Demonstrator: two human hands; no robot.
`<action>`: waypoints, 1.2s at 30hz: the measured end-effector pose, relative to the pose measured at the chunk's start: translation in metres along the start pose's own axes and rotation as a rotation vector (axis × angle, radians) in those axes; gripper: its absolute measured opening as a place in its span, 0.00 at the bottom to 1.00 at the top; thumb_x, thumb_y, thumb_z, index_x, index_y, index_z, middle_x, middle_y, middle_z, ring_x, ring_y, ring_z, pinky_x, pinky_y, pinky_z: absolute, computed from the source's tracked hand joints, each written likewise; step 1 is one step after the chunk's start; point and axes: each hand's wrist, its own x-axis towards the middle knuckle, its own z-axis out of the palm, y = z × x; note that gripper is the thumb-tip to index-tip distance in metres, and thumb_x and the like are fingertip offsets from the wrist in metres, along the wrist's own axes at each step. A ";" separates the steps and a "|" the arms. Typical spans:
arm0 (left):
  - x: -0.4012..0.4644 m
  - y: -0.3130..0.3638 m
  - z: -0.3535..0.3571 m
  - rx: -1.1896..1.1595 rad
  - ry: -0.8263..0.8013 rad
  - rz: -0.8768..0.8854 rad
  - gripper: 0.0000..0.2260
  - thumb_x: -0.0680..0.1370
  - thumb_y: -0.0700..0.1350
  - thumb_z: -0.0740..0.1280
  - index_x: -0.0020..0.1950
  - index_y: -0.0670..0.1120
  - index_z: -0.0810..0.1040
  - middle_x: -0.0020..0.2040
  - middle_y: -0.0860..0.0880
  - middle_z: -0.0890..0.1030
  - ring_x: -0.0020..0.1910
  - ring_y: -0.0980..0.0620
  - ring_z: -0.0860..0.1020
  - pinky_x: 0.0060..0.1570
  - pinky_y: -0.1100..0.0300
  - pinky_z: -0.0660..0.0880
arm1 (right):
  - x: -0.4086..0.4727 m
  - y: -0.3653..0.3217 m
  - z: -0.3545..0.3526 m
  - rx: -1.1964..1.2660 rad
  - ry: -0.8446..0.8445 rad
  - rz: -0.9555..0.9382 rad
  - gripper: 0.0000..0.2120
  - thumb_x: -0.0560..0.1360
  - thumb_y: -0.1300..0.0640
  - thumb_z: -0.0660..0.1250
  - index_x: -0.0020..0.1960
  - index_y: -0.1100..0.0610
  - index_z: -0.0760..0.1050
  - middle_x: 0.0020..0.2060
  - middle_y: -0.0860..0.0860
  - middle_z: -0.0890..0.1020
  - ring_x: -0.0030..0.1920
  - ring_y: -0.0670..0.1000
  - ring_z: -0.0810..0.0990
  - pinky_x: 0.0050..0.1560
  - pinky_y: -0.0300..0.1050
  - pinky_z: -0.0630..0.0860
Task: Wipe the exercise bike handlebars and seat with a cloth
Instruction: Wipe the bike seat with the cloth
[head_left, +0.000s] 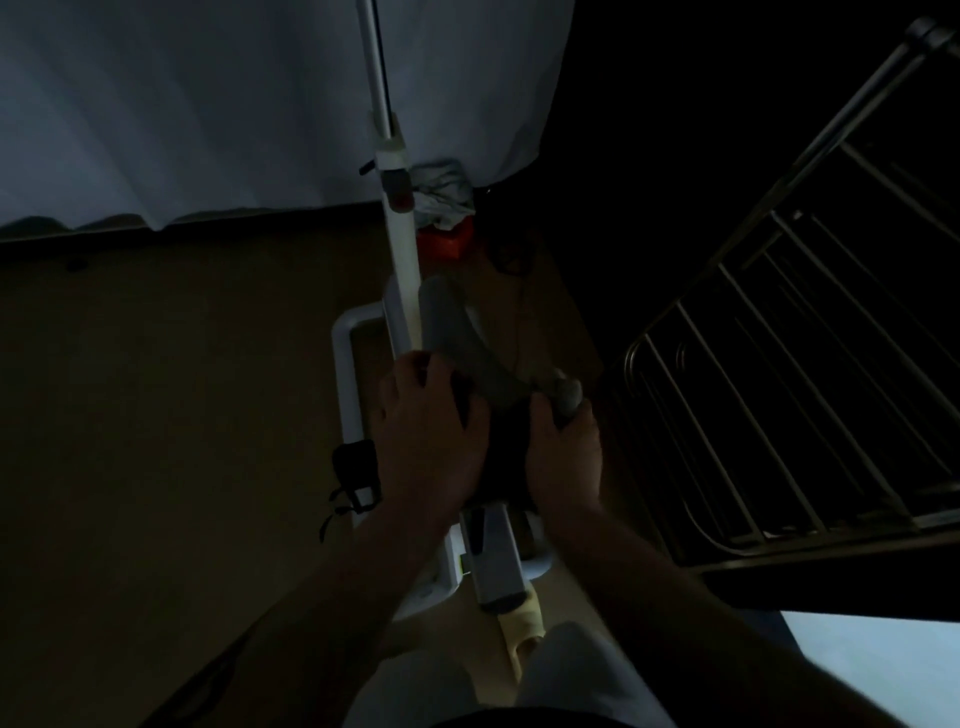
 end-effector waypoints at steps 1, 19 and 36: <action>-0.001 0.001 -0.001 -0.012 -0.003 0.001 0.18 0.76 0.54 0.58 0.62 0.47 0.71 0.64 0.44 0.69 0.60 0.42 0.72 0.56 0.46 0.73 | 0.010 -0.006 -0.002 -0.029 -0.050 0.055 0.20 0.77 0.47 0.62 0.64 0.57 0.71 0.57 0.55 0.77 0.58 0.57 0.76 0.56 0.48 0.73; -0.002 0.000 0.001 -0.085 0.034 -0.020 0.15 0.75 0.54 0.61 0.58 0.49 0.73 0.63 0.47 0.70 0.58 0.45 0.73 0.55 0.46 0.74 | 0.008 0.000 0.003 -0.030 0.014 -0.033 0.24 0.74 0.41 0.63 0.66 0.52 0.72 0.58 0.52 0.79 0.58 0.53 0.78 0.58 0.55 0.75; -0.003 -0.004 0.004 -0.043 0.059 0.003 0.19 0.74 0.55 0.57 0.59 0.47 0.73 0.63 0.46 0.71 0.59 0.44 0.71 0.55 0.48 0.72 | 0.010 -0.020 0.003 -0.277 -0.093 -0.103 0.22 0.78 0.46 0.61 0.68 0.57 0.70 0.62 0.57 0.76 0.63 0.60 0.73 0.63 0.52 0.70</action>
